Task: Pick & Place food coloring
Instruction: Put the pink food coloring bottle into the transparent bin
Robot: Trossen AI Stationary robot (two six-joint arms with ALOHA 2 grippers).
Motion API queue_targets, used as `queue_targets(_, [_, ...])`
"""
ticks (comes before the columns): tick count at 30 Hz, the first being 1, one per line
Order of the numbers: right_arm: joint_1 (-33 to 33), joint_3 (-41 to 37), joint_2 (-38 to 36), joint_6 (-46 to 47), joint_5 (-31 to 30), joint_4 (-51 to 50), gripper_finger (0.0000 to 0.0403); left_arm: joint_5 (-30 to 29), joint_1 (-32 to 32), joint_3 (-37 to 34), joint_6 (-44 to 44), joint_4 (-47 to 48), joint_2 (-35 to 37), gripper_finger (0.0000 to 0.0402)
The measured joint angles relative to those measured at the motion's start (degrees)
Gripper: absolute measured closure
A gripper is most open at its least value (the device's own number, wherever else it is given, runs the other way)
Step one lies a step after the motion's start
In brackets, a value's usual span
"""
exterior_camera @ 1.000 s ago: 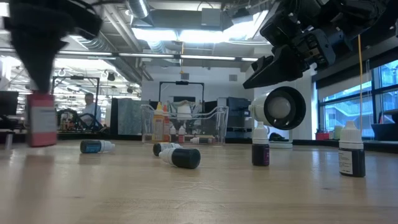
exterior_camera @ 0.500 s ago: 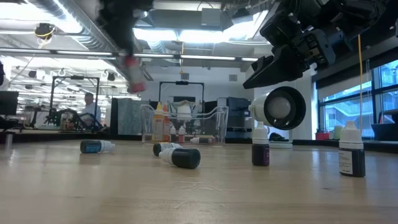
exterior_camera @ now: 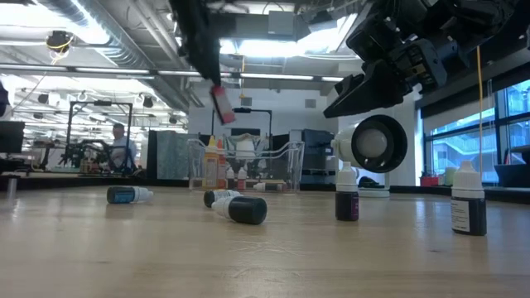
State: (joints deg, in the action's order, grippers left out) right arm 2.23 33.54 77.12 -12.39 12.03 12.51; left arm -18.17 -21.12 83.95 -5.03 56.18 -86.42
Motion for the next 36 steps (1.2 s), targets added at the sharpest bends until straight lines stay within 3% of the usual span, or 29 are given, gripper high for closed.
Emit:
queue_targets(16, [0.0, 0.0, 0.0, -0.1, 0.0, -0.2, 0.0271, 5.0, -8.2, 0.0, 4.8, -0.1, -11.2, 0.0287])
queue_targets(36, [0.0, 0.0, 0.0, -0.3, 0.0, -0.4, 0.0271, 5.9, -10.5, 0.0, 4.3, 2.9, -18.6, 0.0275])
